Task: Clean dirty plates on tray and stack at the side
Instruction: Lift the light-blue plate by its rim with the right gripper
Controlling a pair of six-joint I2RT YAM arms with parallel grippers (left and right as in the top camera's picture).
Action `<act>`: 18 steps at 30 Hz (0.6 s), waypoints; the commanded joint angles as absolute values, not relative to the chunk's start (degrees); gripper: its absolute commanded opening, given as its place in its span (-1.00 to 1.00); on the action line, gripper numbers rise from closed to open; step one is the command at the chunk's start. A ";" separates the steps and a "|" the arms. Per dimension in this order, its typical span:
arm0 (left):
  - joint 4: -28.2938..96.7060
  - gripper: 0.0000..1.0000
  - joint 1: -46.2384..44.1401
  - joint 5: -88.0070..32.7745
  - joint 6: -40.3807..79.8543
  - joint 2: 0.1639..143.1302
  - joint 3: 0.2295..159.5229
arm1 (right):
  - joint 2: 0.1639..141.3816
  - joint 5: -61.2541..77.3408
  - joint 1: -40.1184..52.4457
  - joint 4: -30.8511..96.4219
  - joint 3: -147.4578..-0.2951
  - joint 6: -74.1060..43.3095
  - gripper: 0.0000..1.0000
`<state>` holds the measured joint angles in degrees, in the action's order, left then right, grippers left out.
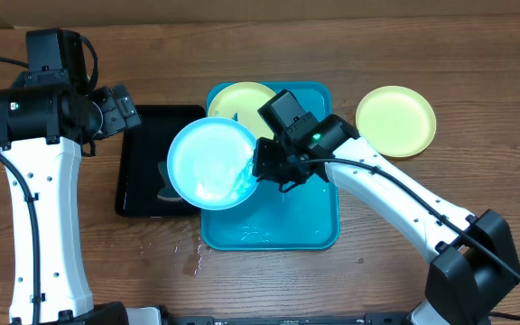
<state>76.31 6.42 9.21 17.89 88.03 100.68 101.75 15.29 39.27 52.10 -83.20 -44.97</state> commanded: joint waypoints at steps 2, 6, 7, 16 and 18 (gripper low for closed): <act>76.29 0.99 6.46 9.15 18.46 88.07 101.60 | 101.82 17.34 39.42 54.52 -84.71 -45.19 -0.92; 76.29 1.00 6.46 9.15 18.46 88.07 101.60 | 101.82 19.79 39.42 57.43 -84.71 -44.95 -0.92; 76.29 0.99 6.46 9.15 18.46 88.07 101.60 | 101.82 20.62 39.44 58.22 -84.71 -44.80 -0.92; 76.29 1.00 6.46 9.15 18.46 88.07 101.60 | 101.82 21.82 39.42 65.54 -84.71 -44.53 -0.92; 76.29 1.00 6.46 9.15 18.46 88.07 101.60 | 101.82 22.06 39.42 66.63 -84.71 -44.53 -0.92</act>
<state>76.29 6.42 9.21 17.89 88.03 100.68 101.75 20.78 39.27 66.17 -83.20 -44.95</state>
